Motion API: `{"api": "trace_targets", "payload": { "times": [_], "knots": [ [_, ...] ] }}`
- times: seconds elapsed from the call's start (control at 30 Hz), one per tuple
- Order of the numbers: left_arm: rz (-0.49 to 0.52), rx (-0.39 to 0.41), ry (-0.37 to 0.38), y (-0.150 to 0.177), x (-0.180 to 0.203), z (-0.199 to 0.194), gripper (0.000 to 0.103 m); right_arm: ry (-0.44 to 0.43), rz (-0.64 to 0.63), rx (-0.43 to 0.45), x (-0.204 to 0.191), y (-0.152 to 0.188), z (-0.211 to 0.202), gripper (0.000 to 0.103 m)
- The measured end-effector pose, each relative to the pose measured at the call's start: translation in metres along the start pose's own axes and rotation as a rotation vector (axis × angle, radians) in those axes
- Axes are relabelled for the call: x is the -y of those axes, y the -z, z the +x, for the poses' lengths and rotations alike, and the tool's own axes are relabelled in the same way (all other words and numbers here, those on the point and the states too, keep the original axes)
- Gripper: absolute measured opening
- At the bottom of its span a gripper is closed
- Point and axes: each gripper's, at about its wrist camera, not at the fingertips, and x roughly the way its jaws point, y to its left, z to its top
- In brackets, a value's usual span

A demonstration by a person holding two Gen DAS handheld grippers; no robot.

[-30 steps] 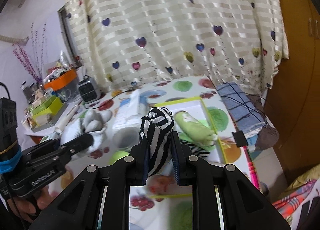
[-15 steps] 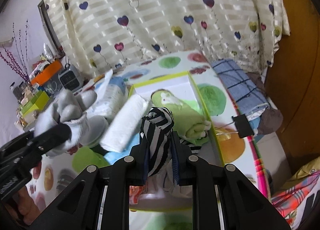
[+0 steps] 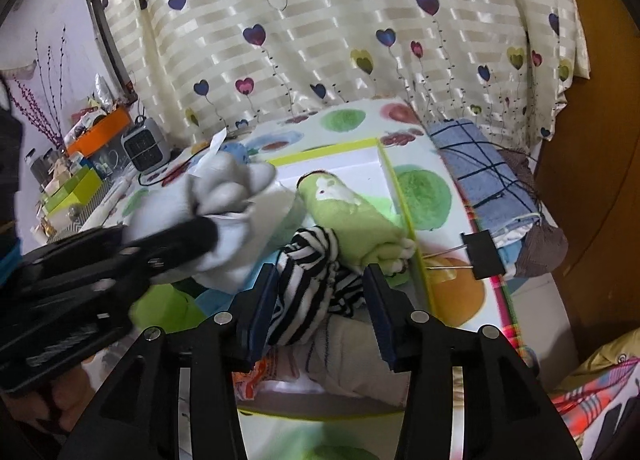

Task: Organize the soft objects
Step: 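Lower the glove into the tray with the left gripper while the right gripper lowers the striped sock, then open both grippers and pull them back from the tray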

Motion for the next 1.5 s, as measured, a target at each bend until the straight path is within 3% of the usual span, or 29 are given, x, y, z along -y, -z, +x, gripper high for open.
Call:
{"api": "trace_targets", "payload": {
  "times": [0.1,0.33,0.53,0.97,1.5],
  "knots": [
    [0.009,-0.020,-0.007,-0.001,0.003,0.014,0.030,0.015,0.005,0.011,0.006,0.002,-0.005,0.046],
    [0.002,-0.039,0.022,-0.002,0.003,0.021,0.046,0.050,0.041,0.036,0.020,0.006,-0.020,0.046],
    [0.016,0.012,0.062,-0.005,0.008,-0.001,0.049,0.063,0.042,0.055,0.019,0.008,-0.034,0.046],
    [-0.011,0.057,0.048,0.008,-0.004,-0.039,0.049,0.079,0.051,0.055,0.014,0.018,-0.053,0.046],
    [-0.013,0.029,-0.011,0.054,-0.019,-0.086,0.049,0.053,-0.053,0.006,-0.043,0.047,-0.070,0.047]
  ]
}}
